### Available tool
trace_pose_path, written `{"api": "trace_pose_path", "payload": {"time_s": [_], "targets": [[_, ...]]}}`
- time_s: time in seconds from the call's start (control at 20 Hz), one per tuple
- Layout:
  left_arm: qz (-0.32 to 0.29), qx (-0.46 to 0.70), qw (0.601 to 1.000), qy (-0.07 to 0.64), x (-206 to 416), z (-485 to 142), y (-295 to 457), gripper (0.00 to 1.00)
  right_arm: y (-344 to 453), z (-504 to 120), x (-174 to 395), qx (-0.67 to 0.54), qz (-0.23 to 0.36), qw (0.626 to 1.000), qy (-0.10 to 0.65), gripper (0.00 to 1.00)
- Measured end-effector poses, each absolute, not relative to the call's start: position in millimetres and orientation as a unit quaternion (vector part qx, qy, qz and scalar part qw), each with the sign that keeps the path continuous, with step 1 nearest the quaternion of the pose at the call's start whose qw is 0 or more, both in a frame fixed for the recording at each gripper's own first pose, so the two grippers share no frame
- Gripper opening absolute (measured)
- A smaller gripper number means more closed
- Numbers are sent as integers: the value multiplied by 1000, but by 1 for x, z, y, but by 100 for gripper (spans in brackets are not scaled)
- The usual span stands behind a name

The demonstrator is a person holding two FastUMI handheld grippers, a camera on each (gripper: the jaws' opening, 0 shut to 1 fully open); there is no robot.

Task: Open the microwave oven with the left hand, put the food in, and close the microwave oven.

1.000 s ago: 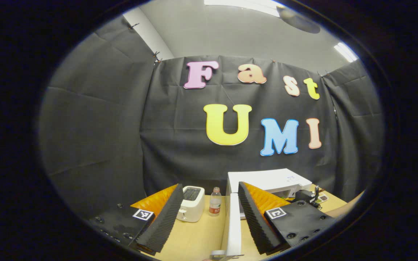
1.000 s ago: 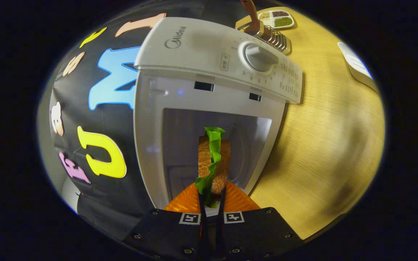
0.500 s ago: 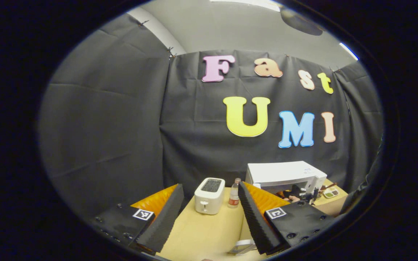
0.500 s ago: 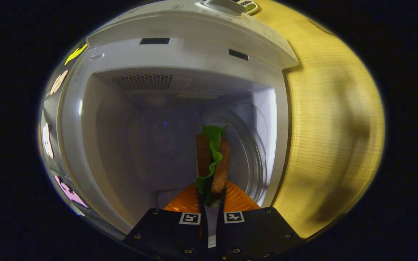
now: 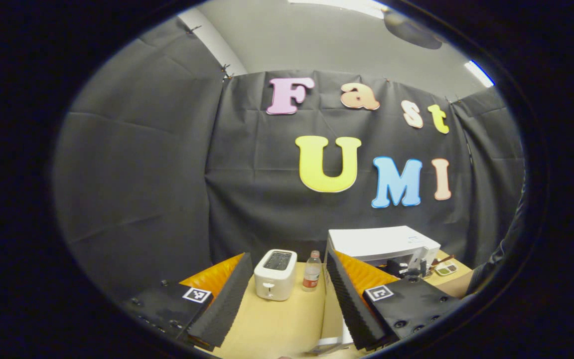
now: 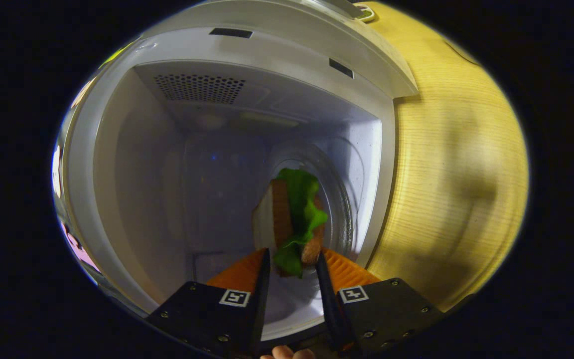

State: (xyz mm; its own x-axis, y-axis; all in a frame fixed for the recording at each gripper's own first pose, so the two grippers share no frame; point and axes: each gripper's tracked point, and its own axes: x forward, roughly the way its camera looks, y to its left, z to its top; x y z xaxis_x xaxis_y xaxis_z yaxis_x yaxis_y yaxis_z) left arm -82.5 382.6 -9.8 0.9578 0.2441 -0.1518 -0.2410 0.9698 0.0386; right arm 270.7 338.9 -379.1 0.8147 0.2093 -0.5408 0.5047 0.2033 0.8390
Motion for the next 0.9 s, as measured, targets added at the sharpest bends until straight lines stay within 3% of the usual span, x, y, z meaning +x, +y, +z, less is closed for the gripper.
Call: {"api": "trace_pose_path", "payload": {"time_s": [0.05, 0.2, 0.6, 0.9], "targets": [[115, 9, 990, 75, -77, -8, 378, 97, 339, -379, 264, 611, -93, 728, 296, 55], [92, 5, 993, 68, -61, -7, 361, 97, 336, -370, 240, 547, -51, 771, 321, 93], [38, -5, 998, 56, -32, -13, 313, 97, 299, -329, 163, 345, 56, 871, 345, 94], [20, -19, 997, 65, -22, -30, 283, 97, 231, -249, 107, 198, 95, 940, 261, 94]]}}
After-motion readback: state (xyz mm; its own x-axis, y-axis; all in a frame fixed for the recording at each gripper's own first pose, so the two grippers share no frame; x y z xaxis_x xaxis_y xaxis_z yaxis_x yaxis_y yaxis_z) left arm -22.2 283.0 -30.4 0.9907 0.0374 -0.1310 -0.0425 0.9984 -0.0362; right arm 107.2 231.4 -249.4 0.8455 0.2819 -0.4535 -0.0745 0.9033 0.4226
